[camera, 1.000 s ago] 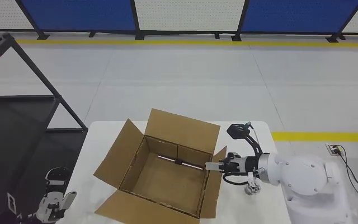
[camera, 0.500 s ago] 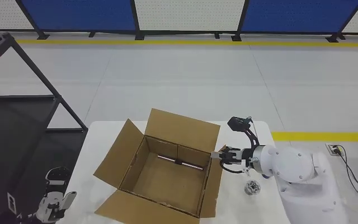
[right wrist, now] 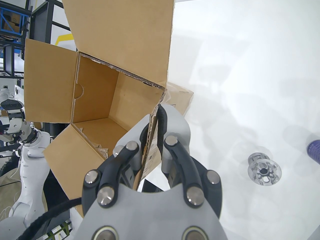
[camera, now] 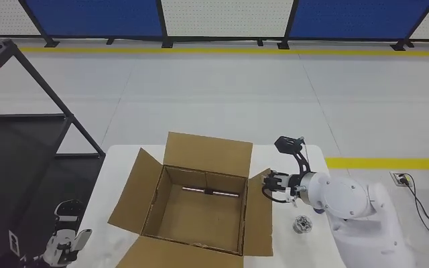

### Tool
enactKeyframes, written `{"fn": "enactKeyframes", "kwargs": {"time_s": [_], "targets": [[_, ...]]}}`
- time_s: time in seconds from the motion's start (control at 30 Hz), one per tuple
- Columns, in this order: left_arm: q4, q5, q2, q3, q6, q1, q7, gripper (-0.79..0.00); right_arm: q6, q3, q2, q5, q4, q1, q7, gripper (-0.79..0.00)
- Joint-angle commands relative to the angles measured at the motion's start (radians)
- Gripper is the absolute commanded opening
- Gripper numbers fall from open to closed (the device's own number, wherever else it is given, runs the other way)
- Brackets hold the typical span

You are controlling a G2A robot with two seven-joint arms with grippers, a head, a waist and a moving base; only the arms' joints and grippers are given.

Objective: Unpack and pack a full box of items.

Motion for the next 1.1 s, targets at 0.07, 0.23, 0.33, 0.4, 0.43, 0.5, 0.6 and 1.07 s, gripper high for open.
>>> {"fn": "enactKeyframes", "kwargs": {"time_s": [0.07, 0.23, 0.33, 0.4, 0.43, 0.5, 0.6, 1.07], "targets": [[0.000, 0.000, 0.000, 0.000, 0.000, 0.000, 0.000, 0.000, 0.010, 0.008, 0.003, 0.010, -0.010, -0.005, -0.022, -0.785], [0.000, 0.000, 0.000, 0.000, 0.000, 0.000, 0.000, 0.000, 0.012, 0.015, 0.007, 0.025, -0.020, -0.015, -0.044, -0.785], [0.000, 0.000, 0.000, 0.000, 0.000, 0.000, 0.000, 0.000, 0.021, 0.015, 0.009, 0.027, -0.017, -0.013, -0.054, -0.785], [0.000, 0.000, 0.000, 0.000, 0.000, 0.000, 0.000, 0.000, 0.028, 0.016, 0.010, 0.034, -0.016, -0.011, -0.064, -0.785], [0.000, 0.000, 0.000, 0.000, 0.000, 0.000, 0.000, 0.000, 0.030, 0.017, 0.011, 0.038, -0.016, -0.011, -0.069, -0.785], [0.000, 0.000, 0.000, 0.000, 0.000, 0.000, 0.000, 0.000, 0.035, 0.021, 0.012, 0.046, -0.019, -0.011, -0.085, -0.785], [0.000, 0.000, 0.000, 0.000, 0.000, 0.000, 0.000, 0.000, 0.039, 0.022, 0.013, 0.053, -0.024, -0.016, -0.106, -0.785], [0.000, 0.000, 0.000, 0.000, 0.000, 0.000, 0.000, 0.000, -0.008, 0.021, 0.016, 0.108, -0.031, -0.060, -0.280, -0.785]]}}
